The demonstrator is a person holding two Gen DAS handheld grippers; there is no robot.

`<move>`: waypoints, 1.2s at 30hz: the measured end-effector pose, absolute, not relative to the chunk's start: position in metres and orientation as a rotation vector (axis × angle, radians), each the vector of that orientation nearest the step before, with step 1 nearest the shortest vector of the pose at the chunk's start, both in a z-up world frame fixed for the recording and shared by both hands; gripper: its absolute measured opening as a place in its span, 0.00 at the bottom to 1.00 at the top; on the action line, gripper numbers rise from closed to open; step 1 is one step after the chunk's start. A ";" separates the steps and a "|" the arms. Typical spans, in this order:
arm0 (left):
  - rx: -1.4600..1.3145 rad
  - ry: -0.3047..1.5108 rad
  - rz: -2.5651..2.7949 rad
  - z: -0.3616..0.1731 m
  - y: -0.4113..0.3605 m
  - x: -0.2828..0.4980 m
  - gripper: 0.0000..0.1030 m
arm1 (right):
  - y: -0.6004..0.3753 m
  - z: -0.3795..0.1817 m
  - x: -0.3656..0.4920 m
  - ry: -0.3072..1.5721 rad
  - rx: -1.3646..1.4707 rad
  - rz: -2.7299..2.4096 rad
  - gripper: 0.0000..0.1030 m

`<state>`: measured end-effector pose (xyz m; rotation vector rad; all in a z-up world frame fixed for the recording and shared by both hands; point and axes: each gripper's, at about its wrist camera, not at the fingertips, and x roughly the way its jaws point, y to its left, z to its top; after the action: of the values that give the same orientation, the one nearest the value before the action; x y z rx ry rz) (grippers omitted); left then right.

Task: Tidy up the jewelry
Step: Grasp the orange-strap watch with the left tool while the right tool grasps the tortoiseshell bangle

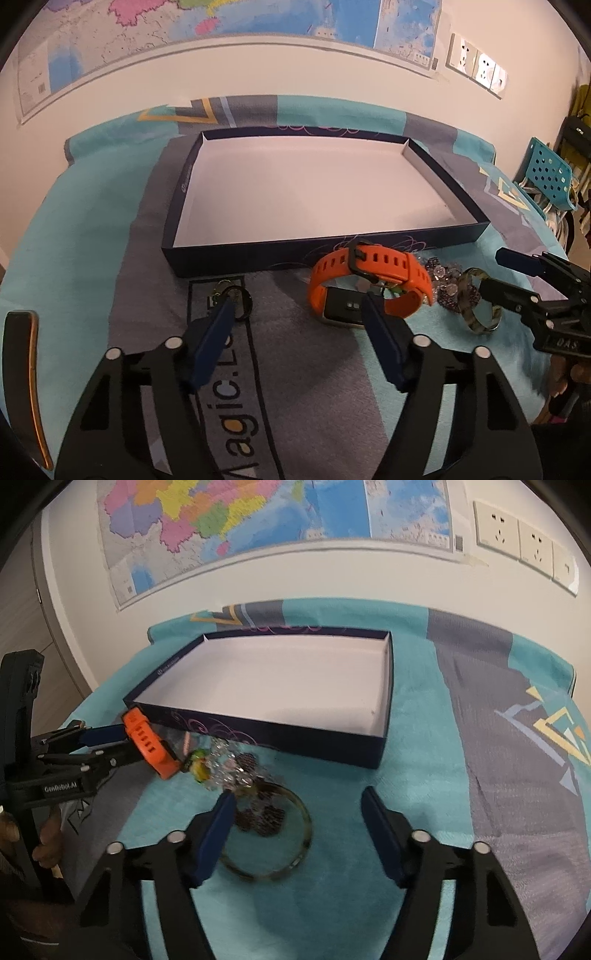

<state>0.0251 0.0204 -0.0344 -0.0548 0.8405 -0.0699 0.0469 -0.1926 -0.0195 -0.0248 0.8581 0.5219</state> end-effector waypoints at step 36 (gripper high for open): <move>-0.141 0.852 -0.297 0.009 0.038 0.042 0.06 | -0.211 0.019 0.076 0.849 0.098 0.691 0.06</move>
<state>0.0415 0.0384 0.0086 -0.1410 0.8521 -0.2969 0.0756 -0.2106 0.0187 0.0980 0.8488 0.6909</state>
